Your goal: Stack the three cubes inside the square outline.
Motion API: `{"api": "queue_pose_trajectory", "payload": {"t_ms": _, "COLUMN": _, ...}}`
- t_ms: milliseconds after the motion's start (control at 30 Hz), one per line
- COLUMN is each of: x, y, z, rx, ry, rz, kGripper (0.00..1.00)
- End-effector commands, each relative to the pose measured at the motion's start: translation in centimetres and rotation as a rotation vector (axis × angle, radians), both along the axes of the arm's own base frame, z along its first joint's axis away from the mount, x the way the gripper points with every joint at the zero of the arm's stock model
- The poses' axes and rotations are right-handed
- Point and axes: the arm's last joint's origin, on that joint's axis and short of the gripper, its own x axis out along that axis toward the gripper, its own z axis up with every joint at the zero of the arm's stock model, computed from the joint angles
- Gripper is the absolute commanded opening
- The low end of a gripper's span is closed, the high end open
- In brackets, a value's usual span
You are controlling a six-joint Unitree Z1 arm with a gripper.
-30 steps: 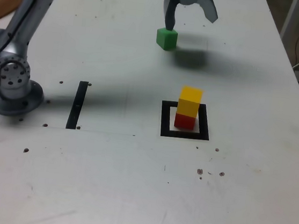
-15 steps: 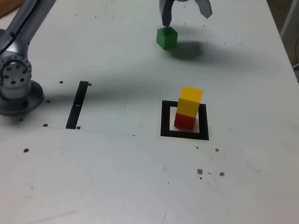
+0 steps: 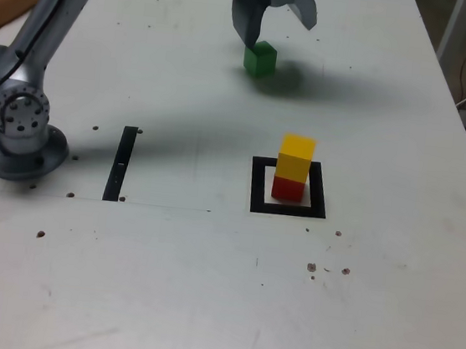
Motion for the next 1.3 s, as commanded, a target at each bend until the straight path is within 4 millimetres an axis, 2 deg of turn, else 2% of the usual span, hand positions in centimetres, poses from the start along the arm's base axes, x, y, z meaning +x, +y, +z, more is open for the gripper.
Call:
{"api": "queue_pose_trajectory", "payload": {"t_ms": 0, "x": -0.2, "y": 0.0, "z": 0.0, "rx": -0.008, "ry": 0.012, "rz": 0.006, "kGripper": 0.99}}
{"api": "queue_pose_trajectory", "payload": {"t_ms": 333, "x": -0.5, "y": 0.8, "z": -1.4, "rx": -0.027, "ry": 0.037, "rz": 0.03, "kGripper": 0.99}}
{"api": "queue_pose_trajectory", "payload": {"t_ms": 700, "x": 0.0, "y": 1.4, "z": -4.3, "rx": -0.073, "ry": 0.083, "rz": 0.037, "kGripper": 0.97}}
{"api": "queue_pose_trajectory", "payload": {"t_ms": 967, "x": 0.1, "y": 1.5, "z": -4.6, "rx": -0.076, "ry": 0.086, "rz": 0.038, "kGripper": 0.93}}
{"api": "queue_pose_trajectory", "payload": {"t_ms": 1100, "x": 0.1, "y": 1.5, "z": -4.7, "rx": -0.079, "ry": 0.089, "rz": 0.039, "kGripper": 0.86}}
{"api": "queue_pose_trajectory", "payload": {"t_ms": 1267, "x": 0.2, "y": 1.7, "z": -5.1, "rx": -0.076, "ry": 0.095, "rz": 0.044, "kGripper": 0.7}}
